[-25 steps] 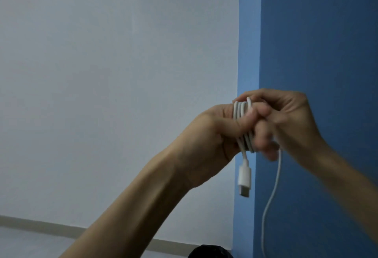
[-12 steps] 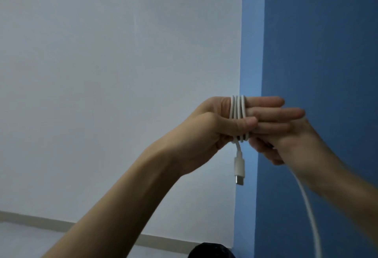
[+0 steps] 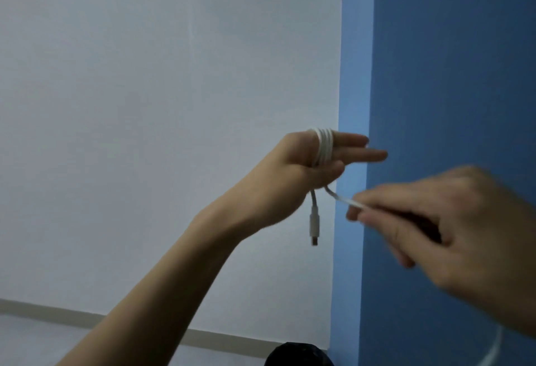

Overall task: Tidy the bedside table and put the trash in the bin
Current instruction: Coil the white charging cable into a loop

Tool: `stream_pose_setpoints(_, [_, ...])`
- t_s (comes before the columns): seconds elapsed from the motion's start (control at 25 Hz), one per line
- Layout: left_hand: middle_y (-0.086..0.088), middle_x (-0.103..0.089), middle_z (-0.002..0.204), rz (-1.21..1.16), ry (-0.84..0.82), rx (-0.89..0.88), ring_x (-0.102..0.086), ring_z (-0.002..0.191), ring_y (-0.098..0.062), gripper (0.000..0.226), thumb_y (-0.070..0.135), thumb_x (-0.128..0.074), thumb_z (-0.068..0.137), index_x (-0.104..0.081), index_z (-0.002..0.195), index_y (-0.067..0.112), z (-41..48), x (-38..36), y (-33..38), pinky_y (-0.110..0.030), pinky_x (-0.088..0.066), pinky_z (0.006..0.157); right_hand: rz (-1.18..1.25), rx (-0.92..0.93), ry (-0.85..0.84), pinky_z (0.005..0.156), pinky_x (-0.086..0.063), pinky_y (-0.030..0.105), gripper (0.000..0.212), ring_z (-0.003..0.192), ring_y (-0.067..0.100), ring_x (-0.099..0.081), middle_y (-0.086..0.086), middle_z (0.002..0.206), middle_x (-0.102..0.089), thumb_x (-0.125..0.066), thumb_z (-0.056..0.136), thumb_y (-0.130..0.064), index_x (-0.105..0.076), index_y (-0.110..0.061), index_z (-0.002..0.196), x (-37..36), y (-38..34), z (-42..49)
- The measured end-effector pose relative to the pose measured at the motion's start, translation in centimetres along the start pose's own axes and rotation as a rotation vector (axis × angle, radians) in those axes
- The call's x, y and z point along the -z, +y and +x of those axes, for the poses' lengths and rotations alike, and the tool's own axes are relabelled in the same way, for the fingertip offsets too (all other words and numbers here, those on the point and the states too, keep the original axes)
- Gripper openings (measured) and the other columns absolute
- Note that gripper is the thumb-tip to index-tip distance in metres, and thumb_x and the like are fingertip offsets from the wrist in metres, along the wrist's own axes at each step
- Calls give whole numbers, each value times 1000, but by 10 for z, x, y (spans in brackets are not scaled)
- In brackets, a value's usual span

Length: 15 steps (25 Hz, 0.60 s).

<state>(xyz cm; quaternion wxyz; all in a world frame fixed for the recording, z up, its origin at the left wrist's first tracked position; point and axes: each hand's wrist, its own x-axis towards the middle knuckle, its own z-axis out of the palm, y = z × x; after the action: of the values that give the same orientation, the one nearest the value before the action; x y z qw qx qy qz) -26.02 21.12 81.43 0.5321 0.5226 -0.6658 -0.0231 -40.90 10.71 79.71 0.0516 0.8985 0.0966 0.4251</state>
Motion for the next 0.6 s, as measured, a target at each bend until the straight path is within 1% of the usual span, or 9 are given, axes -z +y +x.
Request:
stream_pose_setpoints(0.08, [6, -74, 89, 16, -77, 19, -65, 92, -2, 26, 18, -39, 94, -64, 100, 13, -2, -6, -3, -12, -46, 87, -83, 75, 134, 41, -37, 18, 22, 38, 14, -48, -11, 41, -49, -54, 84, -31, -71, -23, 73, 11, 7, 12])
stream_pose_setpoints(0.16, [-8, -73, 79, -79, -209, 24, -67, 81, -16, 46, 36, -27, 95, -63, 99, 8, -6, -9, -3, -20, -48, 82, -70, 93, 246, 43, -37, 17, 17, 47, 16, -51, -10, 44, -52, -59, 85, -25, -71, -21, 73, 18, 17, 23])
stream_pose_setpoints(0.2, [-11, -71, 74, -136, -266, 9, -65, 72, -22, 50, 37, -24, 93, -61, 102, 6, -7, -10, -1, -23, -48, 78, -20, 86, 280, 43, -37, 15, 15, 49, 16, -52, -9, 44, -53, -61, 85, -23, -71, -20, 73, 18, 21, 27])
stream_pose_setpoints(0.28, [-8, -69, 71, -255, -314, -17, -62, 61, -22, 35, 23, -29, 95, -59, 102, 6, -9, -11, 2, -25, -49, 71, 171, 42, 356, 45, -41, 19, 14, 51, 17, -54, 4, 49, -57, -63, 84, -23, -69, -23, 72, 10, 30, 33])
stream_pose_setpoints(0.32, [-11, -71, 76, -310, -328, -27, -64, 64, -20, 25, 11, -34, 94, -57, 103, 6, -8, -12, 3, -23, -50, 72, 278, 5, 381, 47, -44, 21, 15, 52, 18, -56, 6, 61, -62, -63, 83, -24, -69, -24, 69, 5, 33, 35])
stream_pose_setpoints(0.36, [-19, -74, 87, -342, -334, -31, -67, 72, -20, 25, -1, -37, 91, -56, 104, 6, -7, -12, 3, -21, -50, 77, 394, -31, 380, 49, -46, 22, 15, 54, 19, -59, 4, 68, -65, -62, 80, -27, -69, -22, 68, -1, 37, 37])
stream_pose_setpoints(0.44, [-26, -62, 116, -345, -329, -39, -66, 91, -21, 35, -12, -37, 86, -56, 111, 3, -5, -12, 2, -18, -48, 87, 597, -92, 349, 50, -48, 19, 19, 53, 13, -62, 0, 64, -67, -59, 75, -28, -70, -13, 67, -11, 43, 41])
stream_pose_setpoints(0.52, [-22, -55, 125, -386, -321, -25, -63, 105, -19, 40, -15, -37, 85, -53, 122, -7, -5, -13, 3, -16, -48, 88, 815, -184, 303, 49, -49, 17, 15, 52, 6, -61, -5, 54, -63, -57, 75, -12, -67, -6, 66, -17, 44, 40])
stream_pose_setpoints(0.6, [-21, -53, 129, -461, -306, -12, -57, 119, -18, 42, -14, -36, 86, -47, 126, -14, -4, -15, 4, -17, -47, 96, 924, -254, 236, 48, -49, 12, 23, 50, 1, -62, -10, 51, -62, -53, 78, 11, -65, -4, 66, -22, 38, 39])
